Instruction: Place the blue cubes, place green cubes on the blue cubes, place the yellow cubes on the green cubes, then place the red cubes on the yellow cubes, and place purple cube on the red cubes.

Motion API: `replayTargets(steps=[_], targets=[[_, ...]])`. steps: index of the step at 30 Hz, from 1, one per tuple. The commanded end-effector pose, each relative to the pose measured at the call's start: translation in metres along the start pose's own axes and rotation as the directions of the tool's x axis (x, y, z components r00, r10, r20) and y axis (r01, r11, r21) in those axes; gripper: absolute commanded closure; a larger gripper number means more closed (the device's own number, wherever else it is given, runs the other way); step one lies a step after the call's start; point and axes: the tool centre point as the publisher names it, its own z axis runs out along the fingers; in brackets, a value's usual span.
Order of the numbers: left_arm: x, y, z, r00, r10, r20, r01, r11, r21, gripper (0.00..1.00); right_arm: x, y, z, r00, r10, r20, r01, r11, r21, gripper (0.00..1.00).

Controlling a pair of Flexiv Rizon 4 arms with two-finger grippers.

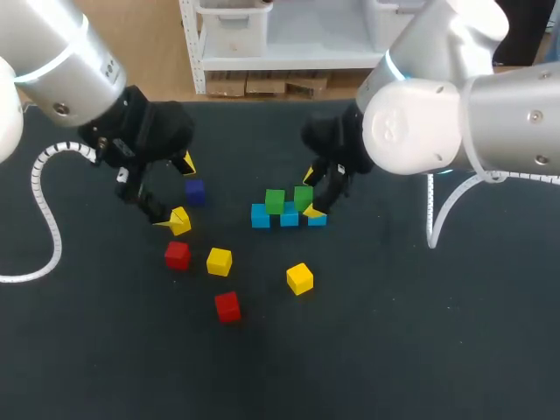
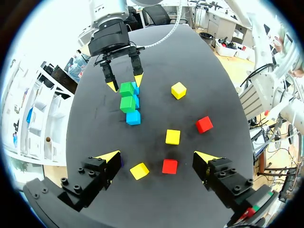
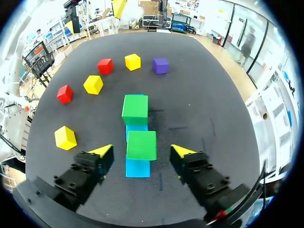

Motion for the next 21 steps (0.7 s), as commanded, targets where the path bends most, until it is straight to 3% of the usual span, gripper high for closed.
replayTargets(steps=[1,10,21], targets=[[0.001,0.001,0.0,1.0,0.003,0.002,-0.003,1.0,0.002,0.0,0.0,-0.002,-0.001,1.0,-0.003,0.002,0.003,1.0,-0.006,0.0],[0.001,0.001,0.0,1.0,0.003,0.002,-0.003,1.0,0.002,0.0,0.005,0.0,-0.018,1.0,-0.02,0.003,0.02,1.0,0.001,0.0],[0.001,0.001,0.0,1.0,0.003,0.002,-0.003,1.0,0.002,0.0,0.028,0.01,-0.056,0.999,0.004,0.043,-0.005,0.999,0.036,0.0]])
